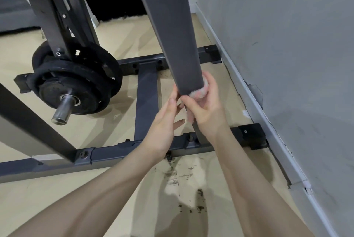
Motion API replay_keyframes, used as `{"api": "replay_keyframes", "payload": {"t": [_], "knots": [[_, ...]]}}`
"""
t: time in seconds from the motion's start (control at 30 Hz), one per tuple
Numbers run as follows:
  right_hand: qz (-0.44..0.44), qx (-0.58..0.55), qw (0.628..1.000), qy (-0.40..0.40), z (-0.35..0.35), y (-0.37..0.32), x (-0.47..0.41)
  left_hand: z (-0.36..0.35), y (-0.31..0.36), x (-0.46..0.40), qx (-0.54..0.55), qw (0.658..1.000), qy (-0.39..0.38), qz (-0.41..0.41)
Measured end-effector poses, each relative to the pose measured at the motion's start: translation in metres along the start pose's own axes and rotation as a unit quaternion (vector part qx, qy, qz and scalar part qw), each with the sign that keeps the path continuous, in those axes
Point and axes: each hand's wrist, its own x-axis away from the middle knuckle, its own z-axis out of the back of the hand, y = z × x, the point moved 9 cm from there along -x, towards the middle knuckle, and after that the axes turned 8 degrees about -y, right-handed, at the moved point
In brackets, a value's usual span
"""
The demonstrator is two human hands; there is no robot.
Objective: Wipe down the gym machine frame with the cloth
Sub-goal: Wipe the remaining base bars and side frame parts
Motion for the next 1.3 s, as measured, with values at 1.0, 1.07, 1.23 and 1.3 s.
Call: {"api": "replay_keyframes", "payload": {"t": [1.0,1.07,1.23,1.3], "knots": [[-0.152,-0.025,0.987,0.036,0.028,0.149,0.055,-0.040,-0.108,0.011,0.062,0.986,-0.011,0.152],[-0.200,-0.062,0.976,0.062,0.033,0.157,0.061,-0.037,-0.111,0.009,0.061,0.984,-0.002,0.164],[-0.163,0.116,0.977,0.068,0.040,0.144,0.047,-0.034,-0.117,0.008,0.090,0.983,-0.026,0.161],[-0.114,0.102,0.987,0.058,0.035,0.126,0.030,-0.035,-0.115,0.008,0.051,0.988,-0.034,0.143]]}}
